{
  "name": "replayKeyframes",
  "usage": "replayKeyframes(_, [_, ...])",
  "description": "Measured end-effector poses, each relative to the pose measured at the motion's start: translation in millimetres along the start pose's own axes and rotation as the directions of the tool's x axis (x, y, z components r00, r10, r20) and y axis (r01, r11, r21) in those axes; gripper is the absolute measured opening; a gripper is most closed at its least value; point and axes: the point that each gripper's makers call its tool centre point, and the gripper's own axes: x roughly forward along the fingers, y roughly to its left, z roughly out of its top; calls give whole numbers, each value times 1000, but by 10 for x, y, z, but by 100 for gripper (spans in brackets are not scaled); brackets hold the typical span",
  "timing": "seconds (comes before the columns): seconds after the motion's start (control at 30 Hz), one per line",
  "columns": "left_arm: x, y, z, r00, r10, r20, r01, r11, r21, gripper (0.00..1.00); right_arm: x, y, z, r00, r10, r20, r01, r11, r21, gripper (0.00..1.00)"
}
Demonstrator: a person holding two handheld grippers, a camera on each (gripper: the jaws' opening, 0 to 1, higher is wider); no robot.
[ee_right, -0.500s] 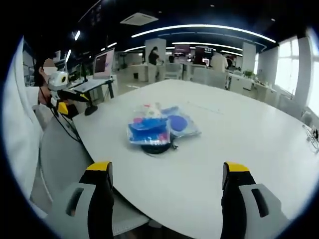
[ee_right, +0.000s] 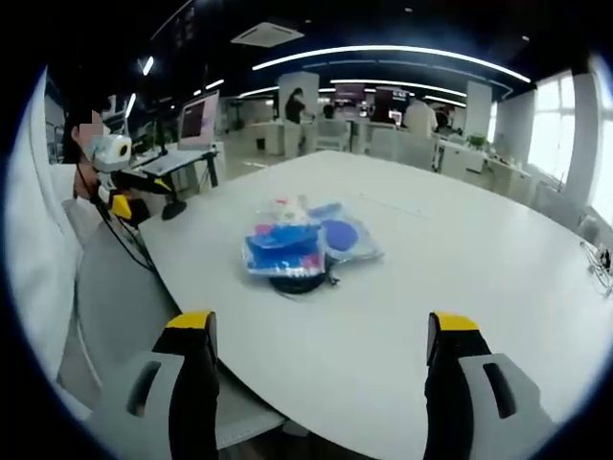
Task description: Arrange the tabletop items into an orderly group along one side of the table until the central work area is clear of visible clutter.
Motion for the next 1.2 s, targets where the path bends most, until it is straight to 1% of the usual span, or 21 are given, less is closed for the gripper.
replayKeyframes(0.5, [7,28,-13,1000,2,1,-2,1000,-6,99,31,33,18,1000,7,-5,-7,1000,-7,90])
replayKeyframes(1.2, [39,64,27,1000,2,0,-2,1000,-3,99,52,6,-3,1000,3,2,-3,1000,18,89])
